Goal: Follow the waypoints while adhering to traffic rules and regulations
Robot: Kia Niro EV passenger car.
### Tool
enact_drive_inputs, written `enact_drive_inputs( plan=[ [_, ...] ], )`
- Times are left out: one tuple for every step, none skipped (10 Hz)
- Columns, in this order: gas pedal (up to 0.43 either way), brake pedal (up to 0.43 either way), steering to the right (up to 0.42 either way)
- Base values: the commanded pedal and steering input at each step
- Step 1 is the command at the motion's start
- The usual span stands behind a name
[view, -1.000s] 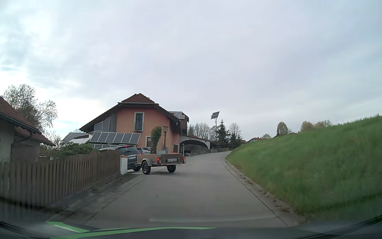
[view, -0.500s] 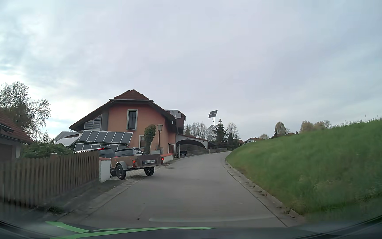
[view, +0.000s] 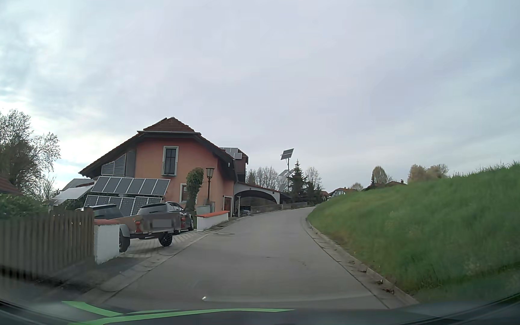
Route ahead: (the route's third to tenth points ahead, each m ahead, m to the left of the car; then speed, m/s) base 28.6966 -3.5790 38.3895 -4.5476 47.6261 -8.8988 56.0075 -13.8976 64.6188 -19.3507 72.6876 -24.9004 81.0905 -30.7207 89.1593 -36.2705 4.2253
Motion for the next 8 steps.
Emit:
enact_drive_inputs(
  plan=[
    [0.287,0.000,0.016],
    [0.287,0.000,0.015],
    [0.287,0.000,0.015],
    [0.299,0.000,0.015],
    [0.299,0.000,0.014],
    [0.299,0.000,0.015],
    [0.299,0.000,0.015],
    [0.299,0.000,0.015]
  ],
)
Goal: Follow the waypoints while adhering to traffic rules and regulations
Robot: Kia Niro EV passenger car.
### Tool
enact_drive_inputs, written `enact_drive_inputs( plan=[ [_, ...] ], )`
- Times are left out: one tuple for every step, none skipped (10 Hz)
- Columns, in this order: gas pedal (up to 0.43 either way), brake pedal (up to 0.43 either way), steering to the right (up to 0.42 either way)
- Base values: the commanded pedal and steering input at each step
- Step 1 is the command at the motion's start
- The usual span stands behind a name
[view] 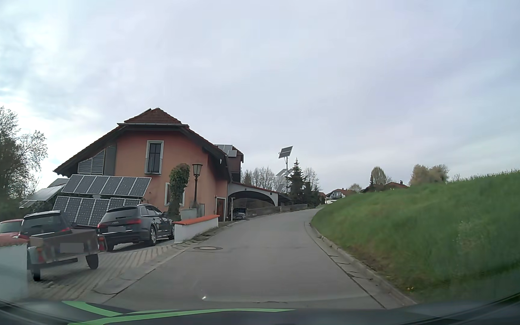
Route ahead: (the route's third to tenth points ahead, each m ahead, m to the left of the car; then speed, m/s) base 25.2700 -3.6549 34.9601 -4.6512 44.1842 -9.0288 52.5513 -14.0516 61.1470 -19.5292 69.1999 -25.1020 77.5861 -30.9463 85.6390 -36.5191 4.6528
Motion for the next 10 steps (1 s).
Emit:
enact_drive_inputs(
  plan=[
    [0.311,0.000,0.015],
    [0.311,0.000,0.015],
    [0.311,0.000,0.015],
    [0.311,0.000,0.015],
    [0.311,0.000,0.015],
    [0.319,0.000,0.015],
    [0.319,0.000,0.015],
    [0.331,0.000,0.015],
    [0.331,0.000,0.015],
    [0.331,0.000,0.017]
  ],
)
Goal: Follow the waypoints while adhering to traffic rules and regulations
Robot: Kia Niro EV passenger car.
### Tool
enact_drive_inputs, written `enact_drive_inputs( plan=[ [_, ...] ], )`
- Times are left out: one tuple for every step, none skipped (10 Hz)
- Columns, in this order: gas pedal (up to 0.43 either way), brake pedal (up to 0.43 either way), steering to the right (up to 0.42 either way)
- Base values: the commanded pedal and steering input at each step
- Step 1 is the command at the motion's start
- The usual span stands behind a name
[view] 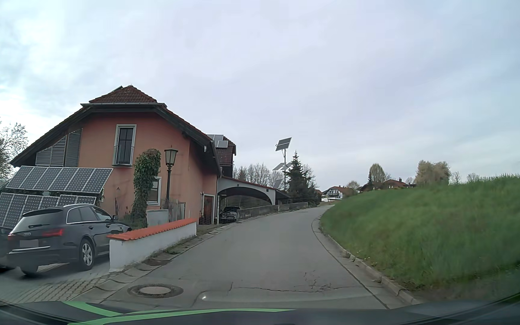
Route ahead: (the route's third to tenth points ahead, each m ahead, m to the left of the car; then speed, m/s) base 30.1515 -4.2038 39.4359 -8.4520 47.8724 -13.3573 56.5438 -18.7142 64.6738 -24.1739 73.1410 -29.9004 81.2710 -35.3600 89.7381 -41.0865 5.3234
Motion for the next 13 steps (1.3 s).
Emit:
enact_drive_inputs(
  plan=[
    [0.331,0.000,0.019],
    [0.331,0.000,0.019],
    [0.331,0.000,0.020],
    [0.331,0.000,0.022],
    [0.331,0.000,0.024],
    [0.331,0.000,0.027],
    [0.331,0.000,0.029],
    [0.331,0.000,0.029],
    [0.331,0.000,0.029],
    [0.331,0.000,0.032],
    [0.331,0.000,0.032],
    [0.331,0.000,0.031],
    [0.331,0.000,0.032]
  ],
)
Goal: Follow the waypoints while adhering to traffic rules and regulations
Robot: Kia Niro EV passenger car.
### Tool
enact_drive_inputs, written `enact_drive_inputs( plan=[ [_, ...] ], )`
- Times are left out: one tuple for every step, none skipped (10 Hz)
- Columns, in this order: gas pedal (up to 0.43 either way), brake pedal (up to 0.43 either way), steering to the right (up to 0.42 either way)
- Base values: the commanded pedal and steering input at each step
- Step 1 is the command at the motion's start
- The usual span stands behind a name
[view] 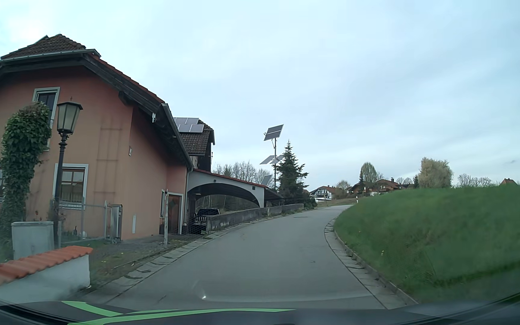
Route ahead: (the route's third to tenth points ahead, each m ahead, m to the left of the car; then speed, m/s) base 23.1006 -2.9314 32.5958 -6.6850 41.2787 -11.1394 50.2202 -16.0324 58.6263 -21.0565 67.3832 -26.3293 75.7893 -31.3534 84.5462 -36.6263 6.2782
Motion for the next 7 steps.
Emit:
enact_drive_inputs(
  plan=[
    [0.331,0.000,0.032],
    [0.331,0.000,0.032],
    [0.331,0.000,0.033],
    [0.331,0.000,0.034],
    [0.331,0.000,0.037],
    [0.331,0.000,0.043],
    [0.331,0.000,0.045]
  ],
)
